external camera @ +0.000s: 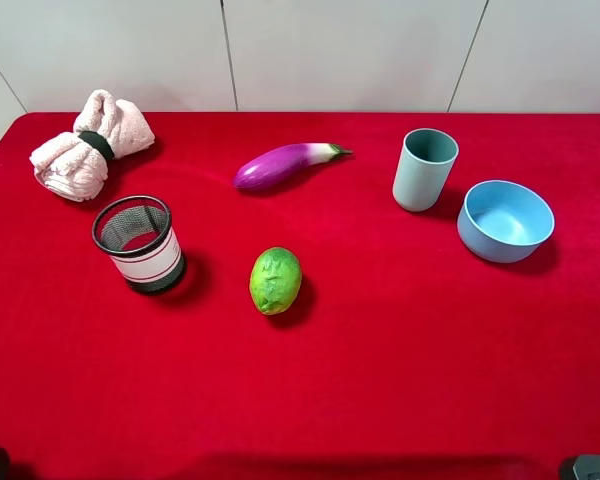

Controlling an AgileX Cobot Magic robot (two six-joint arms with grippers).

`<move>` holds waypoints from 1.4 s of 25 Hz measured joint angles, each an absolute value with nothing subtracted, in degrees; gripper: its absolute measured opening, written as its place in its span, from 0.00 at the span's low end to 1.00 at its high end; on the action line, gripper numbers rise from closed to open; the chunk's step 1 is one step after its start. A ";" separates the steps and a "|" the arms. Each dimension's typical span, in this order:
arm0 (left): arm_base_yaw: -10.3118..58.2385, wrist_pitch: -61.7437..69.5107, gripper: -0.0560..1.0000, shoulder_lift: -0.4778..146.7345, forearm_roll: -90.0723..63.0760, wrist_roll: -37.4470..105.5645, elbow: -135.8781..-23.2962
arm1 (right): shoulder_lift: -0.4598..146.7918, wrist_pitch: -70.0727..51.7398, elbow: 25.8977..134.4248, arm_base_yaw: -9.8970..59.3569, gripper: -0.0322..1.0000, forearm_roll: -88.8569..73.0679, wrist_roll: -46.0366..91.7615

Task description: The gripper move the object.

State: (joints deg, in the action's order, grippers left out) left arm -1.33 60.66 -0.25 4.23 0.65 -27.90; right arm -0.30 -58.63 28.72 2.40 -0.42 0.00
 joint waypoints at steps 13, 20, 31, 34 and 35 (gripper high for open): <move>-1.33 60.66 0.99 -0.25 3.55 0.65 -28.06 | -0.30 -58.63 28.72 2.40 0.70 -0.42 0.00; -1.33 60.69 0.99 11.00 2.00 0.65 -35.65 | -0.30 -58.63 28.72 2.40 0.70 -0.42 0.00; -1.33 60.55 0.98 41.90 1.88 2.41 -52.80 | -0.30 -58.63 28.72 2.40 0.70 -0.42 0.00; -1.33 60.49 0.98 49.22 1.88 4.52 -56.88 | -0.30 -58.63 28.72 2.40 0.70 -0.42 0.00; -1.33 60.49 0.98 51.72 1.84 4.92 -58.23 | -0.30 -58.63 28.72 2.40 0.70 -0.42 0.00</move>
State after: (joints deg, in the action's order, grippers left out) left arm -1.33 60.49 51.72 1.84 4.92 -58.23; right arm -0.30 -58.63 28.72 2.40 -0.42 0.00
